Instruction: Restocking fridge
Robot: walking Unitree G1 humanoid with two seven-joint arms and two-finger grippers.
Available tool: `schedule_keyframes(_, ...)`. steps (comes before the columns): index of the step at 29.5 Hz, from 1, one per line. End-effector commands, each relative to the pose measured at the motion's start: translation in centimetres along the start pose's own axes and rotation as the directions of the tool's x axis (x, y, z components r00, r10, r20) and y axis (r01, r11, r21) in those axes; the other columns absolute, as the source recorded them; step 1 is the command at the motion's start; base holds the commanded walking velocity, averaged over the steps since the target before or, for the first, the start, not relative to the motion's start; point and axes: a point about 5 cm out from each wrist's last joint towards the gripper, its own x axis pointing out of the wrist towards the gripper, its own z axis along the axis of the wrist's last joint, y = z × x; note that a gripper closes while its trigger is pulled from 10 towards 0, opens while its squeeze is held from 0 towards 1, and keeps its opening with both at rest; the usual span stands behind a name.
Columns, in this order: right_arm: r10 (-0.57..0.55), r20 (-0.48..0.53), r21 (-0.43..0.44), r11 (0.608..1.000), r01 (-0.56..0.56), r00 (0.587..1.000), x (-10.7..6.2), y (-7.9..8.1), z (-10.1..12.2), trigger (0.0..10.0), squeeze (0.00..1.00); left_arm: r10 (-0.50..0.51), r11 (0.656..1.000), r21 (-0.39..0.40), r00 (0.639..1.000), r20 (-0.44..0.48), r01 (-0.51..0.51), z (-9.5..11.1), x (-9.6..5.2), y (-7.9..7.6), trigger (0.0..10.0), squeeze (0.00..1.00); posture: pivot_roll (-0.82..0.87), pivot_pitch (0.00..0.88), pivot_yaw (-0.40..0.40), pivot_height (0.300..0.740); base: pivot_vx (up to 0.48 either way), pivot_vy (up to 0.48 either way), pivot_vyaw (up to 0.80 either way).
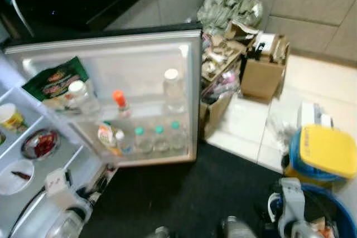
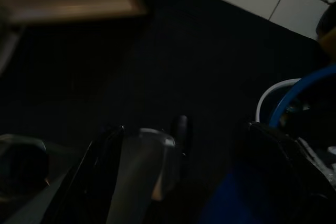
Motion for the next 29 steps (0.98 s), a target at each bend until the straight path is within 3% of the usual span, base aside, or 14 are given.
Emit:
schedule_keyframes(1, -0.009, -0.032, -0.007, 1.000, 0.009, 0.999, 0.1, 0.4, -0.7, 10.0, 0.00, 0.163, 0.986, -0.022, 0.986, -0.048, -0.164, -1.3, -1.8, 2.9, 10.0, 0.00, -0.03, 0.098, 0.073, 0.740, 0.000, 0.000, 0.78)
schedule_keyframes(2, -0.009, -0.032, -0.007, 1.000, 0.009, 0.999, 0.1, 0.4, -0.7, 10.0, 0.00, 0.163, 0.986, -0.022, 0.986, -0.048, -0.164, -1.3, -1.8, 2.9, 10.0, 0.00, -0.03, 0.098, 0.073, 0.740, 0.000, 0.000, 0.78)
schedule_keyframes(3, -0.021, -0.065, -0.032, 0.999, 0.019, 0.998, -0.1, 0.5, -1.5, 10.0, 0.00, 0.208, 0.975, -0.062, 0.973, -0.095, -0.215, -2.9, -2.7, 3.6, 10.0, 0.00, -0.01, 0.094, 0.067, 0.740, 0.000, 0.000, 0.77)
schedule_keyframes(7, -0.028, -0.088, -0.048, 0.999, 0.024, 0.996, -0.2, 0.4, -2.1, 10.0, 0.00, 0.229, 0.969, -0.068, 0.966, -0.118, -0.238, -4.0, -3.0, 3.5, 10.0, 0.00, -0.01, 0.085, 0.068, 0.740, 0.000, 0.000, 0.77)
schedule_keyframes(10, -0.058, -0.107, -0.044, 0.998, 0.054, 0.993, -0.5, -0.3, -2.3, 10.0, 0.00, 0.257, 0.963, -0.035, 0.947, -0.194, -0.268, -6.1, -3.2, 2.7, 10.0, 0.00, -0.03, 0.072, 0.069, 0.740, 0.000, 0.000, 0.77)
schedule_keyframes(16, -0.092, -0.108, -0.032, 0.995, 0.089, 0.990, -0.9, -1.5, -2.3, 10.0, 0.00, 0.227, 0.972, 0.026, 0.909, -0.350, -0.233, -10.0, -4.2, 0.8, 10.0, 0.00, -0.03, 0.048, 0.031, 0.740, 0.000, 0.000, 0.77)
schedule_keyframes(23, -0.110, -0.108, -0.039, 0.994, 0.107, 0.988, -1.1, -2.2, -1.8, 10.0, 0.00, 0.198, 0.978, 0.028, 0.890, -0.410, -0.204, -11.8, -4.8, -0.2, 10.0, 0.00, -0.03, 0.000, 0.011, 0.740, 0.000, 0.000, 0.77)
schedule_keyframes(29, -0.095, -0.080, 0.033, 0.995, 0.098, 0.992, -0.4, -1.2, -0.9, 10.0, 0.00, 0.174, 0.983, 0.026, 0.886, -0.430, -0.181, -11.8, -4.5, -0.6, 10.0, 0.00, -0.04, 0.000, 0.031, 0.740, 0.000, -0.079, 0.65)
